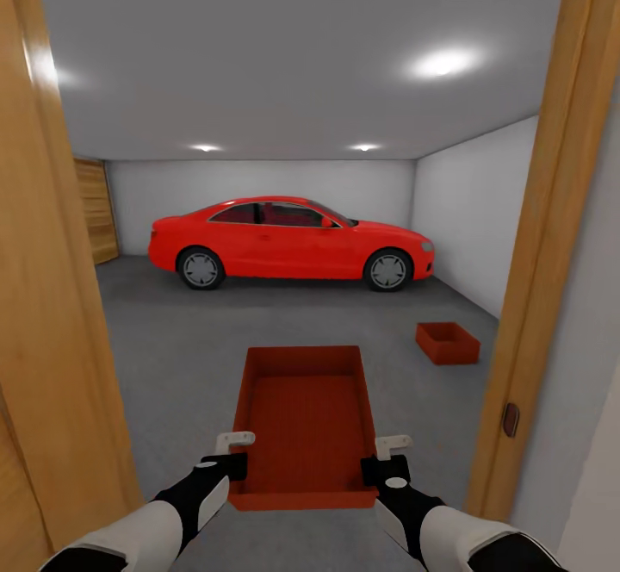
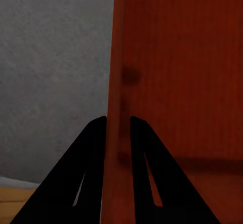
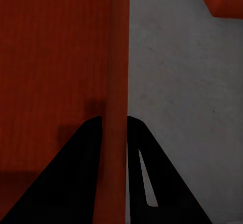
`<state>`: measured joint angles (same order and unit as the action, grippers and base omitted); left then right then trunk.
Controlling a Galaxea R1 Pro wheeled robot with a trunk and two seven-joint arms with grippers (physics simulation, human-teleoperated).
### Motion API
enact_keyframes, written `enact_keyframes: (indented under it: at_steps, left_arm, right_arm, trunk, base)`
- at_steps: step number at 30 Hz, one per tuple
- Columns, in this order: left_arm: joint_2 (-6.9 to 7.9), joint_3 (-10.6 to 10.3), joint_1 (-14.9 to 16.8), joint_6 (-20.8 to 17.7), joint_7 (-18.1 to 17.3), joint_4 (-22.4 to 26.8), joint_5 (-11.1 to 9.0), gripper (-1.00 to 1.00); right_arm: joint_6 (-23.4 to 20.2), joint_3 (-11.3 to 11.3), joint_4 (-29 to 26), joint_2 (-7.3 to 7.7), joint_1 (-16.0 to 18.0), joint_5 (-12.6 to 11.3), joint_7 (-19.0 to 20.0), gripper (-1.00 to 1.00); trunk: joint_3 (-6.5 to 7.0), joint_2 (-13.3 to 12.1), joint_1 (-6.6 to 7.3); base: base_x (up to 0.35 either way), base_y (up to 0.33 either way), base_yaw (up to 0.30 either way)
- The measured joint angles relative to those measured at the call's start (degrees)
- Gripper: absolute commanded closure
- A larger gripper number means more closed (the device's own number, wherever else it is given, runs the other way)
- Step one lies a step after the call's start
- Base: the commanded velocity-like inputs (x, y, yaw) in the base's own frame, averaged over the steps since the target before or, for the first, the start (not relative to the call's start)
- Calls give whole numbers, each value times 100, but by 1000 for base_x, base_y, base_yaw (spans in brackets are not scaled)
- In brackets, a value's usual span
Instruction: Move the two storage containers from the living room to the garage. In the garage, place one container on the floor and stack the other container on top of it (either order is fine).
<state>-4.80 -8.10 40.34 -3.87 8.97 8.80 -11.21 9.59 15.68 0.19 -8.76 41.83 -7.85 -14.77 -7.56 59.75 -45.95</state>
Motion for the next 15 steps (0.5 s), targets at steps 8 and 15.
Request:
enact_keyframes:
  at_steps: [8,15]
  left_arm:
    - [0,-5,1,-2,2,0,-4,100]
    - [0,-5,0,-1,2,0,-5,100]
  right_arm:
    - [0,-1,0,0,0,0,0,100]
    - [0,0,0,0,0,0,0,100]
  trunk:
    - [0,0,1]
    - [0,0,1]
  base:
    - [302,0,0]
    - [321,0,0]
